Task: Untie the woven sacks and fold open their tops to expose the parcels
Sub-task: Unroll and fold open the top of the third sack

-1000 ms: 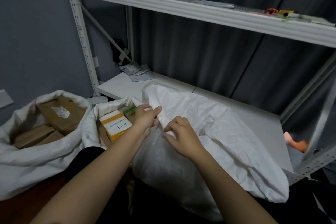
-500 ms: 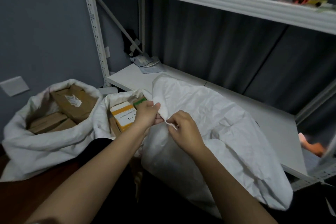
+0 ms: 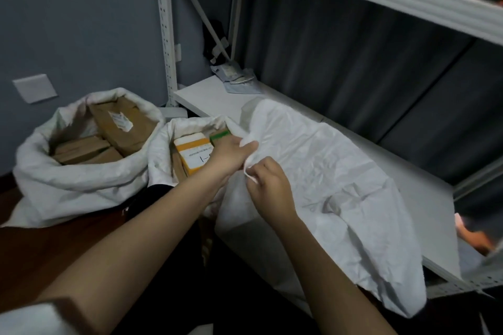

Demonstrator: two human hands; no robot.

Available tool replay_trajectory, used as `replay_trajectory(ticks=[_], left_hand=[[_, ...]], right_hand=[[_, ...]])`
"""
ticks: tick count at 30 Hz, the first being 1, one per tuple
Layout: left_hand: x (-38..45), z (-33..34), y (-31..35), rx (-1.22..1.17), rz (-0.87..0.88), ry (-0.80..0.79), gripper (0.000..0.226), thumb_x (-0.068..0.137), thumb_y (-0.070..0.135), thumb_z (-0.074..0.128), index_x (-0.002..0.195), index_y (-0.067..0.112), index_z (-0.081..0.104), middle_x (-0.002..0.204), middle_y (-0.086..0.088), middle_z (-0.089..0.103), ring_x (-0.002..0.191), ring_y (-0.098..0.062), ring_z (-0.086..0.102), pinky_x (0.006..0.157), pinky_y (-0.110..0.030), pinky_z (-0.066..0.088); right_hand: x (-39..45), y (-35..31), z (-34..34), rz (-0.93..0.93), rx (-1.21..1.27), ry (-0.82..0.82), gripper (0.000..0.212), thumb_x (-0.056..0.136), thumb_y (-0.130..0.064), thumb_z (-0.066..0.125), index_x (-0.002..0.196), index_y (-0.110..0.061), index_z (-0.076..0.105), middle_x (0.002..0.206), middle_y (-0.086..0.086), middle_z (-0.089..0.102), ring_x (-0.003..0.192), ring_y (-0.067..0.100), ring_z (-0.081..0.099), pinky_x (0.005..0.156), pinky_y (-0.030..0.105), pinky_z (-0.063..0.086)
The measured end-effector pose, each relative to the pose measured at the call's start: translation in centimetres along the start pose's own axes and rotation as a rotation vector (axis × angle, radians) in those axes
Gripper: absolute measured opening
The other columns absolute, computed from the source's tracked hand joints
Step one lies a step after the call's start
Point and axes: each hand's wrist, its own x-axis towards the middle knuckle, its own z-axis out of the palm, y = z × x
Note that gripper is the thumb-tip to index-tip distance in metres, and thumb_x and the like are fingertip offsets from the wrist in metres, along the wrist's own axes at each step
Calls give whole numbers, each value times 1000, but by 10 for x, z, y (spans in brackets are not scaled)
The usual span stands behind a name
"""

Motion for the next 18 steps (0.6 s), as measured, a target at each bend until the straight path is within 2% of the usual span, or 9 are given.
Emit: replay_trajectory(ticks=[2, 4, 6, 8, 9, 11, 13, 15, 18], left_hand=[[7, -4, -4, 14, -26, 29, 17, 91, 18, 60, 77, 9, 62, 71, -5, 59, 64, -16, 55, 61, -24, 44], [11, -8, -9, -76, -106, -22, 18, 95, 13, 53, 80, 11, 63, 72, -4, 60, 68, -17, 56, 64, -26, 44], [8, -8, -11, -115, -153, -97, 18, 96, 10, 49, 98, 7, 66, 84, -6, 64, 80, -20, 59, 74, -29, 46], [2, -4, -9, -102, -194, -152, 25, 95, 10, 49, 115, 1, 62, 98, -9, 62, 95, -21, 57, 84, -32, 43], [1, -2, -10, -99, -214, -161, 32, 92, 12, 51, 119, -2, 58, 105, -10, 61, 102, -22, 56, 88, -34, 42], [-1, -1, -12, -103, -238, -159, 36, 86, 25, 54, 112, 1, 62, 109, -14, 61, 103, -27, 57, 90, -38, 42], [-2, -5, -14, 58, -126, -145, 44, 91, 51, 43, 108, 14, 58, 108, -8, 60, 98, -24, 58, 87, -37, 42], [-2, -13, -22, 429, 164, -178, 43, 90, 61, 37, 106, 23, 49, 104, -1, 59, 94, -20, 57, 85, -38, 44], [7, -24, -27, 574, 447, -83, 19, 99, 32, 42, 91, 19, 54, 93, 2, 50, 88, -16, 49, 86, -37, 41]], right_hand=[[7, -1, -16, 71, 181, -215, 16, 86, -14, 68, 99, -7, 72, 93, 5, 62, 86, 14, 58, 77, 17, 43], [15, 6, -38, 105, 245, -246, 23, 88, -15, 66, 111, -14, 70, 108, -1, 63, 99, 6, 57, 86, 15, 42], [33, 17, -55, -21, -14, -195, 45, 87, -12, 62, 131, -21, 57, 131, -3, 52, 123, 11, 44, 102, 19, 33], [60, 23, -60, -177, -293, -301, 63, 82, -10, 62, 140, -24, 45, 149, 0, 37, 141, 21, 24, 112, 32, 20], [73, 24, -59, -248, -400, -396, 59, 80, -12, 62, 136, -23, 49, 149, 2, 37, 143, 24, 19, 114, 36, 15], [94, 20, -55, -333, -616, -561, 17, 82, -23, 63, 99, -21, 64, 116, 1, 60, 130, 27, 39, 112, 37, 20], [103, 12, -55, -220, -691, -739, 20, 84, -31, 62, 71, -19, 53, 71, -6, 53, 89, 24, 55, 78, 30, 41], [110, 6, -55, 44, -517, -900, 19, 82, -34, 68, 78, -18, 59, 65, -7, 50, 69, 18, 53, 55, 27, 35], [115, 4, -64, 183, -297, -1013, 30, 73, -42, 77, 91, -24, 61, 80, -12, 58, 72, 8, 54, 59, 22, 37]])
